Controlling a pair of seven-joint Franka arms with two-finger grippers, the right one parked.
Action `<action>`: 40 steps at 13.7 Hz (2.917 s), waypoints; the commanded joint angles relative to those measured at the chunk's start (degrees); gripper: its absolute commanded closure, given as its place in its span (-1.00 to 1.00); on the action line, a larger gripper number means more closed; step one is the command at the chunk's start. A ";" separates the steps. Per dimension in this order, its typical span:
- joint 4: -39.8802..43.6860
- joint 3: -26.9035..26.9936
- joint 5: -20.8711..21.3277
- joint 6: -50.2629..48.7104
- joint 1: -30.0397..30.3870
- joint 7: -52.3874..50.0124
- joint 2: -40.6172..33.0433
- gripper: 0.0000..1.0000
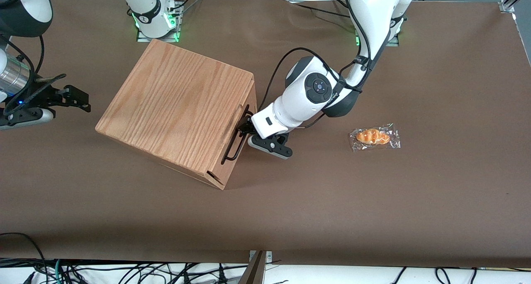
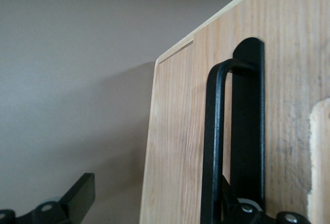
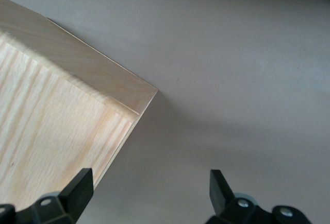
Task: Open top drawer with left arm
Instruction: 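Pull the handle with the left gripper, sliding the drawer out, then keep pulling the drawer handle outward with the left gripper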
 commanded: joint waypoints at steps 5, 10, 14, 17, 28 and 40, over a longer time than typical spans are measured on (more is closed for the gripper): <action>-0.19 1.53 9.03 -0.72 1.04 4.09 -0.39 -1.00; -0.29 1.53 12.56 -7.47 1.48 4.18 -1.35 -1.00; -0.37 1.62 12.65 -8.10 4.72 6.62 -2.05 -1.00; -0.46 1.53 12.65 -10.47 7.10 9.18 -2.50 -1.00; -0.73 1.53 12.65 -11.44 10.53 9.80 -2.41 -1.00; -0.55 1.26 11.77 -12.93 11.33 10.42 -2.76 -1.00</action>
